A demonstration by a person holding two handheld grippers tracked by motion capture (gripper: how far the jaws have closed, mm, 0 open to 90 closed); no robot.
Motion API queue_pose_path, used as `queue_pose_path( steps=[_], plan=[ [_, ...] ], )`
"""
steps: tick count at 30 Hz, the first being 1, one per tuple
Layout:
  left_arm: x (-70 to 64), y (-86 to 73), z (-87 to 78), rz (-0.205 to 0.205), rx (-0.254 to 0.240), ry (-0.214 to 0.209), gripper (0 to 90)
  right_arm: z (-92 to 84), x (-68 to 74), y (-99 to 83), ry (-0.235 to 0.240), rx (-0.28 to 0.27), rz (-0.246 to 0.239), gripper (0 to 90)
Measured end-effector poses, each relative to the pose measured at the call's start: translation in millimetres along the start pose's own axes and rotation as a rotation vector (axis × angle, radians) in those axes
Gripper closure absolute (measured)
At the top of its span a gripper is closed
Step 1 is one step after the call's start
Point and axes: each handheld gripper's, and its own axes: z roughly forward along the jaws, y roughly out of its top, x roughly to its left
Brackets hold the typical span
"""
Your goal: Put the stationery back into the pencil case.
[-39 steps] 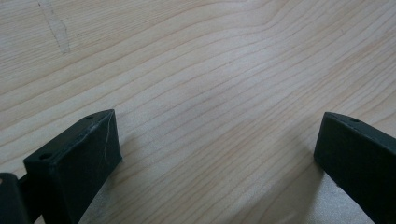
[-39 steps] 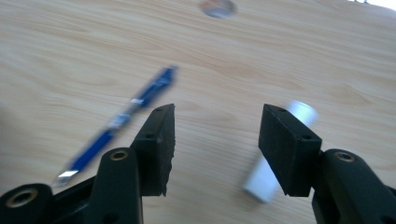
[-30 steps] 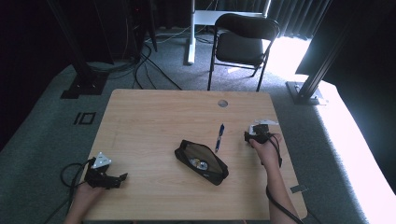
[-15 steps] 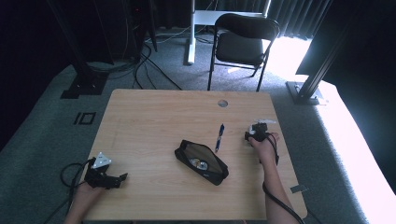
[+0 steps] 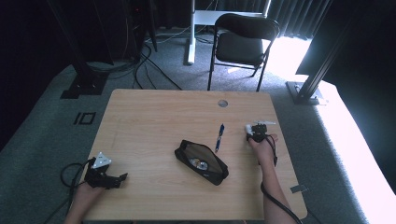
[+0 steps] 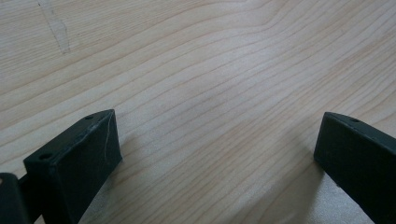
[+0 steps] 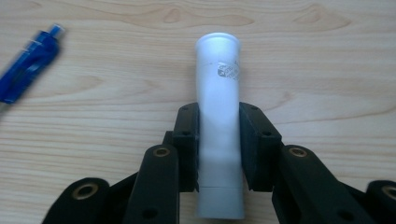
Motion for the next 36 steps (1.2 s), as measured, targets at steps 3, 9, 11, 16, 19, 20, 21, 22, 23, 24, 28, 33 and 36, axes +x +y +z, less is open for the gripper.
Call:
queue_pose_path(
  steps=[3,9,11,16,19,20,21,22,23,24,28,33,36],
  plan=[
    [0.0,0.0,0.0,0.0,0.0,0.0,0.7,-1.3,-0.2,-0.1,0.018,-0.01,0.003,70.0],
    [0.0,0.0,0.0,0.0,0.0,0.0,0.6,-8.0,-1.5,-0.1,0.036,-0.027,-0.014,70.0],
    [0.0,0.0,0.0,0.0,0.0,0.0,0.6,-13.0,-2.1,0.6,0.048,-0.027,-0.009,70.0],
    [0.0,0.0,0.0,0.0,0.0,0.0,0.6,-21.7,-0.2,0.4,0.063,-0.04,-0.035,70.2],
    [0.0,0.0,0.0,0.0,0.0,0.0,0.7,-28.2,1.9,-3.2,0.087,-0.048,-0.037,70.2],
    [0.0,0.0,0.0,0.0,0.0,0.0,0.6,-30.3,2.5,-3.9,0.096,-0.051,-0.037,70.2],
    [0.0,0.0,0.0,0.0,0.0,0.0,0.7,-33.3,3.2,-4.8,0.111,-0.049,-0.043,70.2],
    [0.0,0.0,0.0,0.0,0.0,0.0,0.6,-36.6,4.4,-5.6,0.116,-0.065,-0.043,70.2],
    [0.0,0.0,0.0,0.0,0.0,0.0,0.6,-40.7,6.1,-5.9,0.125,-0.068,-0.059,70.2],
    [0.0,0.0,0.0,0.0,0.0,0.0,0.6,-43.4,7.0,-5.9,0.133,-0.072,-0.061,70.3],
    [0.0,0.0,0.0,0.0,0.0,0.0,0.7,-57.8,15.7,-4.0,0.162,-0.109,-0.095,70.3],
    [0.0,0.0,0.0,0.0,0.0,0.0,0.7,-76.2,32.9,-1.7,0.225,-0.144,-0.133,70.3],
    [0.0,0.0,0.0,0.001,0.0,0.0,0.7,-86.6,43.4,-0.5,0.262,-0.167,-0.155,70.3]
  ],
)
